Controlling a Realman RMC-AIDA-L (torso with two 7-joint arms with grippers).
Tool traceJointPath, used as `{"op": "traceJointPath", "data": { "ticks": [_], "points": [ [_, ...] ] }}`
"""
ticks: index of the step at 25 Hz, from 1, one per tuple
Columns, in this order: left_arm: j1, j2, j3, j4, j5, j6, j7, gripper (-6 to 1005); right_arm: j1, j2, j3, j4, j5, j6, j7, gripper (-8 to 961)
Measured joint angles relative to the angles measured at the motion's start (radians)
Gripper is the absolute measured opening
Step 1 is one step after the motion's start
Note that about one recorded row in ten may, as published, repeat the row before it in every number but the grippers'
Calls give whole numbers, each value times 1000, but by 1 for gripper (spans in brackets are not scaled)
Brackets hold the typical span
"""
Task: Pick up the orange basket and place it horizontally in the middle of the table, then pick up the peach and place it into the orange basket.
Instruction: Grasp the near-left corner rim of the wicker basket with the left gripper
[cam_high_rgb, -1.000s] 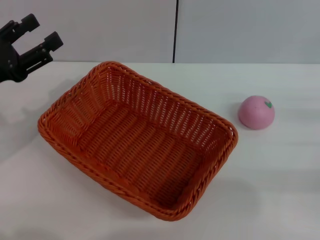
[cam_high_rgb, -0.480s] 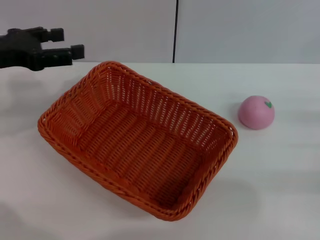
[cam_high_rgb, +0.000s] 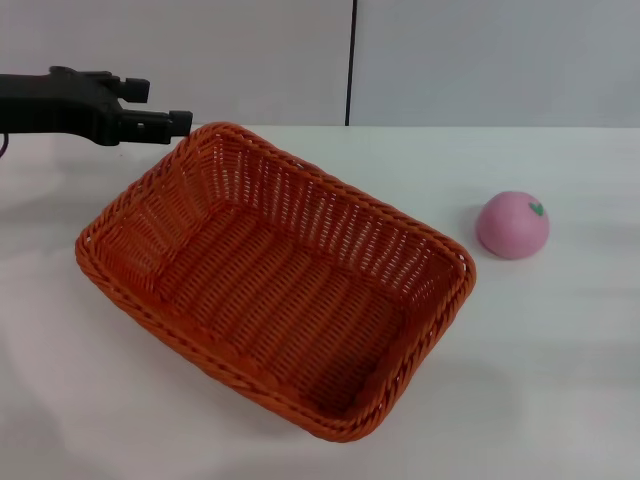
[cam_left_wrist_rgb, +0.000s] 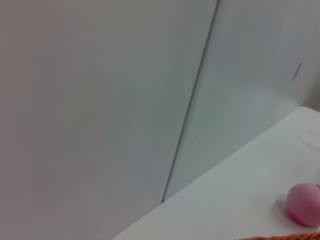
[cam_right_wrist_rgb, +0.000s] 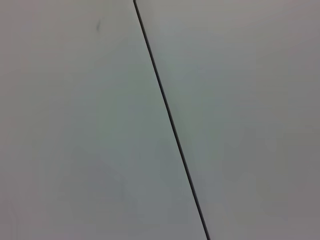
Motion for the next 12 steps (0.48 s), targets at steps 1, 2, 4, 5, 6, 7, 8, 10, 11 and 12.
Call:
{"op": "traceJointPath", "data": {
  "ticks": [1,2,4,5,6,7,8,10,11,12],
  "points": [
    [0,0,6,-1,1,-5,0,799,0,0,0,-2,-1,0,1,827],
    [0,0,6,-1,1,-5,0,799,0,0,-1,-2,-1,0,1,827],
    [4,0,29,-4,2,-27,1,798,0,-1,-3,-3,-3,2,1,826],
    [7,0,42,-7,3,-40,1,798,0,-1,-4,-3,-3,4,1,826],
    [8,-1,53,-9,5,-48,1,797,0,-1,-5,-4,-3,7,1,826],
    [10,-1,69,-10,18,-62,-2,797,0,-1,-5,-4,-3,9,1,826],
    [10,-1,71,-10,21,-64,-3,797,0,-1,-6,-5,-3,12,1,826],
    [6,-3,86,-10,54,-82,-18,796,0,-1,-8,-5,-3,15,1,826],
    [6,-3,86,-10,54,-82,-18,795,0,-1,-9,-5,-3,15,1,826],
    [2,-4,100,-10,77,-98,-33,795,0,-1,-9,-5,-3,16,1,826]
  ]
}}
